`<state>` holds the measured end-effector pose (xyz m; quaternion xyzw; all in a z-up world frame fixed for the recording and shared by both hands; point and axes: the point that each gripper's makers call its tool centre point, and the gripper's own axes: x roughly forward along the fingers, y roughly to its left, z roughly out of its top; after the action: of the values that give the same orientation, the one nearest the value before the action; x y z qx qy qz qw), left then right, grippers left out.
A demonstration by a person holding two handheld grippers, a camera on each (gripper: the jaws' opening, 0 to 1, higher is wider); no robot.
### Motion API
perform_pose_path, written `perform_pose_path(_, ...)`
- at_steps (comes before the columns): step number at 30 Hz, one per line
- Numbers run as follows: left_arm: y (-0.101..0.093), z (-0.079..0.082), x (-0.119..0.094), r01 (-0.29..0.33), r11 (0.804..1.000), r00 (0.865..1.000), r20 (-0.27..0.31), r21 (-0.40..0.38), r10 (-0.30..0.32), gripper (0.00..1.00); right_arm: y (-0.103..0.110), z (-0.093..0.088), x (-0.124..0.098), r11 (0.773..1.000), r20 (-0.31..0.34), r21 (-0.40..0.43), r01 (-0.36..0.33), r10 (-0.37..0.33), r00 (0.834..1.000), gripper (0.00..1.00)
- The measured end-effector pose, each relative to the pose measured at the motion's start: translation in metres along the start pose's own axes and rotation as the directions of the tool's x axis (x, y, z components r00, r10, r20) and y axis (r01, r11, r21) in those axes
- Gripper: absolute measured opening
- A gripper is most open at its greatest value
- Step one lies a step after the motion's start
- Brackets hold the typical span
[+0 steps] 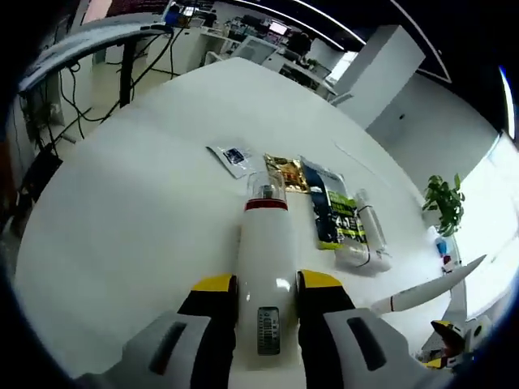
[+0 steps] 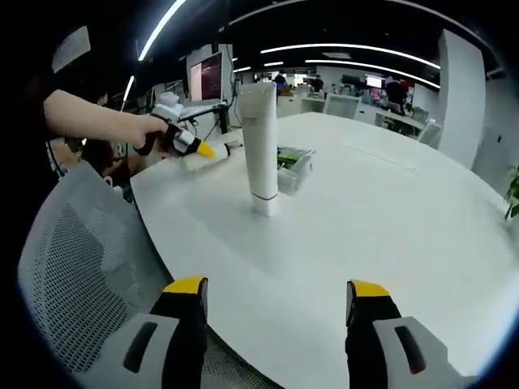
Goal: Arrange the skincare products in the storage area until every visible bottle or jar stands upright without overlapping.
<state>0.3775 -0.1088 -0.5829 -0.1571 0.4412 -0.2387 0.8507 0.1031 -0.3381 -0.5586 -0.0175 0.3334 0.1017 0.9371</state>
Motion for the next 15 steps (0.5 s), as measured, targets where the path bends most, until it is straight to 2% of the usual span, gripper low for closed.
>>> perform_pose_path(3, -0.013, -0.006, -0.012, 0.022, 1.000, 1.000, 0.004, -0.007, -0.022, 0.27, 0.000, 0.000, 0.001, 1.000, -0.001, -0.008, 0.000, 0.000, 1.000, 0.73)
perform_pose_path(5, -0.011, -0.005, -0.011, 0.029, 1.000, 1.000, 0.001, -0.006, -0.029, 0.27, -0.001, 0.002, 0.000, 1.000, 0.004, -0.008, 0.002, -0.002, 1.000, 0.73)
perform_pose_path(9, -0.003, -0.018, -0.013, 0.021, 0.999, 0.999, -0.036, 0.032, -0.020, 0.27, -0.005, 0.004, -0.002, 1.000, 0.014, -0.004, 0.017, -0.017, 1.000, 0.73)
perform_pose_path(12, 0.007, -0.028, -0.014, -0.009, 0.993, 0.997, -0.076, 0.122, 0.018, 0.27, -0.006, 0.003, -0.002, 1.000, 0.015, -0.002, 0.021, -0.021, 1.000, 0.73)
perform_pose_path(14, 0.006, -0.036, -0.019, -0.024, 0.974, 0.993, -0.109, 0.224, 0.050, 0.27, -0.006, 0.003, -0.002, 1.000, 0.013, -0.005, 0.024, -0.024, 1.000, 0.73)
perform_pose_path(15, 0.014, -0.038, -0.018, -0.027, 0.960, 0.988, -0.141, 0.279, 0.068, 0.27, -0.006, 0.003, -0.003, 1.000, 0.012, -0.006, 0.026, -0.026, 1.000, 0.72)
